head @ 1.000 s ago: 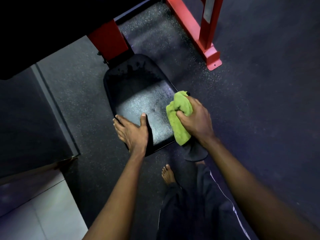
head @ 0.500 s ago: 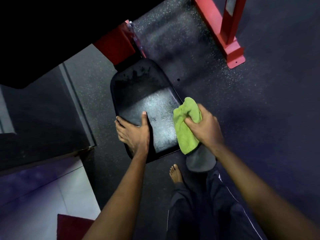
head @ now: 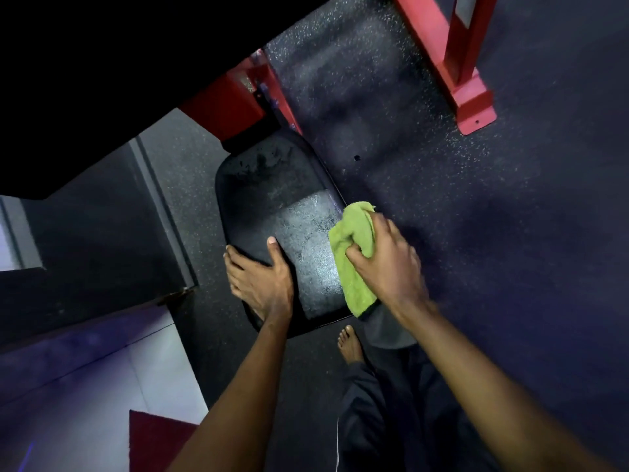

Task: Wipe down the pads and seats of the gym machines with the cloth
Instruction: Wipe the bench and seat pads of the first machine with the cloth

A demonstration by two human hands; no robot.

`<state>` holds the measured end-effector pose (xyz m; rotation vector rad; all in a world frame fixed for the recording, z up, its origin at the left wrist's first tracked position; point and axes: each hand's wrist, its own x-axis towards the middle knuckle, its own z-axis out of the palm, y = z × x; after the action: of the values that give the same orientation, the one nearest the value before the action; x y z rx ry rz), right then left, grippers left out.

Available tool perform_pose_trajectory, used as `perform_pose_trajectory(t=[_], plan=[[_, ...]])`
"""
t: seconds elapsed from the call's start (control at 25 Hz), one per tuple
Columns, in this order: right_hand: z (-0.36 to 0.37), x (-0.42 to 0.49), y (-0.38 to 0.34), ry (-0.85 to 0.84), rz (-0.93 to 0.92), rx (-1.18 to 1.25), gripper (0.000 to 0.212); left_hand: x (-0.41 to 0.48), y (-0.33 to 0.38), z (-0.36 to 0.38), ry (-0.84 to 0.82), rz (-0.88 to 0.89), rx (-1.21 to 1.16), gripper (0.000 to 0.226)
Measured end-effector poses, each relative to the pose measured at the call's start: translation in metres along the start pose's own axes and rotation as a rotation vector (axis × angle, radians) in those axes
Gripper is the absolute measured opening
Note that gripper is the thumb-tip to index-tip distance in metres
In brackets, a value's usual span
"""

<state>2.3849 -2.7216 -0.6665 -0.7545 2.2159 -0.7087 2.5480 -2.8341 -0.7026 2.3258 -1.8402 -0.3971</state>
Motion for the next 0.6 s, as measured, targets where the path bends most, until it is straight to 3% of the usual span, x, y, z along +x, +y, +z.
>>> perform_pose_trajectory(t=[0.12, 0.24, 0.48, 0.6], plan=[[0.012, 0.044, -0.032, 0.028, -0.128, -0.083, 0.064, 0.000, 0.001, 0.001, 0.005, 0.001, 0.024, 0.089], [0.017, 0.083, -0.056, 0.006, -0.143, -0.099, 0.068, 0.001, 0.001, 0.001, 0.012, 0.000, 0.031, 0.092], [0.017, 0.026, -0.017, -0.076, -0.238, -0.201, 0.070, -0.002, 0.004, -0.002, -0.004, 0.009, 0.031, 0.090], [0.026, 0.062, -0.042, -0.023, -0.293, -0.228, 0.065, -0.002, 0.004, -0.004, -0.011, 0.002, 0.024, 0.091]])
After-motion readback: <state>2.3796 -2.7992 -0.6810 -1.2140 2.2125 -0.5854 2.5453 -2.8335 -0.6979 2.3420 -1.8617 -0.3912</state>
